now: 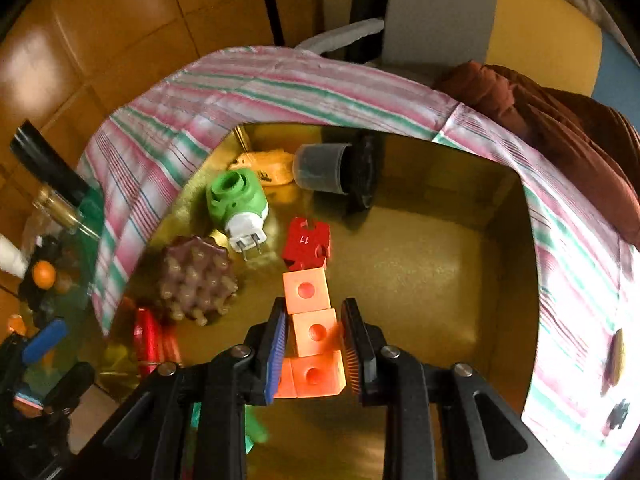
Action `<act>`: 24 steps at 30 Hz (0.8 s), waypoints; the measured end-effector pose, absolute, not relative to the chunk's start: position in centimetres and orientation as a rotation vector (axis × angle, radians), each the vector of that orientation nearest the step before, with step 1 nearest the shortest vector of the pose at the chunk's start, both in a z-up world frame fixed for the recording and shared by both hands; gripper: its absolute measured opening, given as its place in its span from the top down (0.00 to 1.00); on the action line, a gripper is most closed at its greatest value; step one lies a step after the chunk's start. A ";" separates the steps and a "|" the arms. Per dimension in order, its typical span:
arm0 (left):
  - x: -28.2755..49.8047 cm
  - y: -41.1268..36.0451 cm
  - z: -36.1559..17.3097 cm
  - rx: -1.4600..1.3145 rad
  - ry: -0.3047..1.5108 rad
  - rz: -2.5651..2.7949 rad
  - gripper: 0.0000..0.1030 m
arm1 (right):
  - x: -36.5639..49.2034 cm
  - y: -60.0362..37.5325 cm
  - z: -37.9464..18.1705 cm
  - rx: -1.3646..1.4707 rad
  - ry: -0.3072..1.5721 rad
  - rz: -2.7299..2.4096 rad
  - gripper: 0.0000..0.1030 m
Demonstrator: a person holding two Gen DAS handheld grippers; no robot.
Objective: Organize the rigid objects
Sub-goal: 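Carry the orange cube stack into the gold tray and open the right tool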
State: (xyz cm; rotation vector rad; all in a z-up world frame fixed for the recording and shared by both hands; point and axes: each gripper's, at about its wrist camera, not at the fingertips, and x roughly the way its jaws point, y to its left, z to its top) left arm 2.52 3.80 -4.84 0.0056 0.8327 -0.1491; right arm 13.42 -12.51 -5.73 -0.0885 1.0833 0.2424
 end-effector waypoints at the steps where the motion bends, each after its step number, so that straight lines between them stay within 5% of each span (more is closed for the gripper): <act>1: 2.6 3.8 -4.9 0.006 0.834 -0.149 0.48 | 13.7 -12.4 -6.3 -0.092 1.100 0.242 0.75; 24: 2.3 2.6 -4.8 0.039 0.836 -0.153 0.48 | 13.6 -13.7 -7.1 0.047 1.110 0.234 0.69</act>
